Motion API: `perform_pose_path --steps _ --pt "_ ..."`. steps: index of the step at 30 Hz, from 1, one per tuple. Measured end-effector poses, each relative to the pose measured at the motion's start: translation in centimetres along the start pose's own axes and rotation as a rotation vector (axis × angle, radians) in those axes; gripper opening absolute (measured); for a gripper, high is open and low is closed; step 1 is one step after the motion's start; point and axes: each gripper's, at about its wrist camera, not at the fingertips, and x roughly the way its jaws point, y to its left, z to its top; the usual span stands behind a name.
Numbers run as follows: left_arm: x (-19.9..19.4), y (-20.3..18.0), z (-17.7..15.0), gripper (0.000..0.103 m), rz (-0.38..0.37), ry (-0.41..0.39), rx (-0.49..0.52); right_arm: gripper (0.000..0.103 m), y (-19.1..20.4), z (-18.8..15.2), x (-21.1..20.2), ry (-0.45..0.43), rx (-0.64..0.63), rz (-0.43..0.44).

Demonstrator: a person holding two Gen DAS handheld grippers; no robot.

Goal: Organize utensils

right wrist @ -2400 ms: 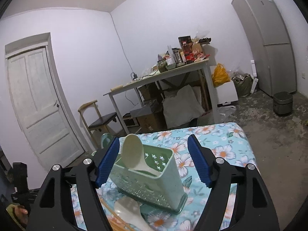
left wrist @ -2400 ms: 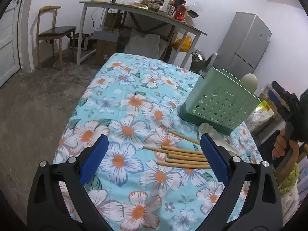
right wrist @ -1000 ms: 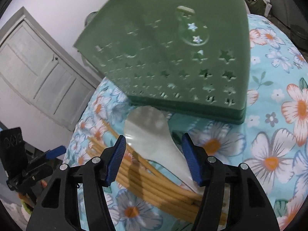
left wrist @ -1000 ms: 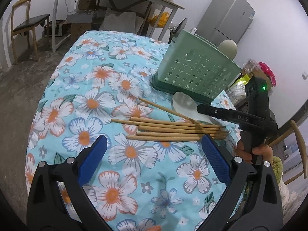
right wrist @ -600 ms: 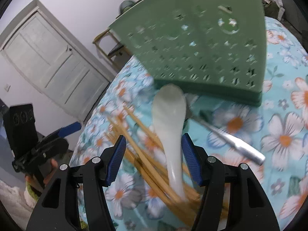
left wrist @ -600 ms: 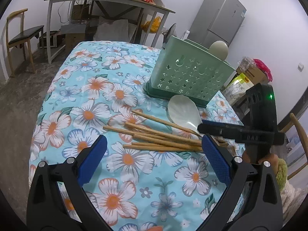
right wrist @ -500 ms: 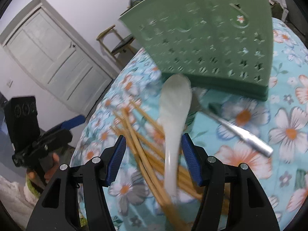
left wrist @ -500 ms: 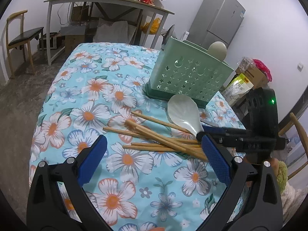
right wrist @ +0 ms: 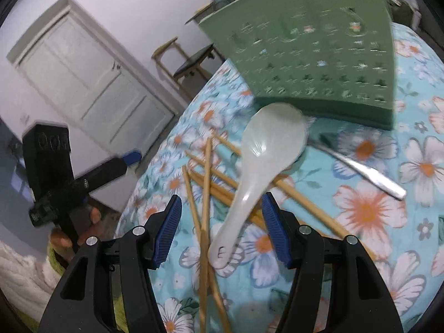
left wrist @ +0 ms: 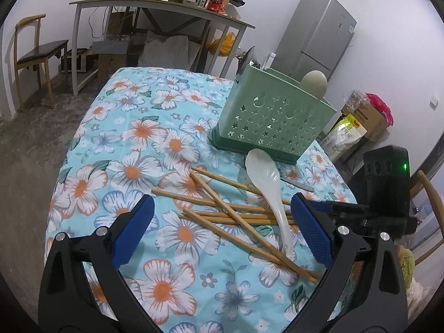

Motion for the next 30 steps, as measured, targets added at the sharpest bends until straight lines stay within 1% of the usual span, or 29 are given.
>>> perform_pose_path --steps 2,5,8,9,12,18,21,24,30 --pt "0.0 0.1 -0.1 0.095 0.01 0.001 -0.003 0.059 -1.5 0.8 -0.3 -0.021 0.066 0.006" --pt "-0.3 0.4 -0.2 0.095 0.02 -0.002 -0.016 0.059 -3.2 2.3 0.2 -0.033 0.133 -0.019" --pt "-0.6 0.7 -0.2 0.095 0.026 -0.007 -0.029 0.059 -4.3 3.8 1.4 -0.034 0.147 -0.047" --pt "-0.7 0.8 -0.3 0.095 0.03 -0.007 -0.032 0.059 -4.4 4.4 2.1 -0.026 0.141 -0.057" --pt "-0.8 0.9 -0.3 0.095 0.04 -0.01 -0.032 0.059 -3.7 5.4 3.8 0.006 0.112 -0.05" --pt "-1.0 1.7 -0.1 0.095 0.055 -0.027 -0.046 0.059 1.8 5.5 6.7 0.084 -0.063 0.03" --pt "-0.9 1.9 0.1 0.095 0.054 -0.031 -0.056 0.059 3.1 5.2 7.1 0.099 -0.111 0.033" --pt "-0.8 1.9 0.1 0.095 0.048 -0.031 -0.06 0.059 3.0 4.9 6.2 0.075 -0.114 -0.004" --pt "-0.3 1.2 0.7 0.095 0.013 -0.039 -0.051 0.059 -0.3 3.7 0.3 -0.045 -0.012 -0.049"
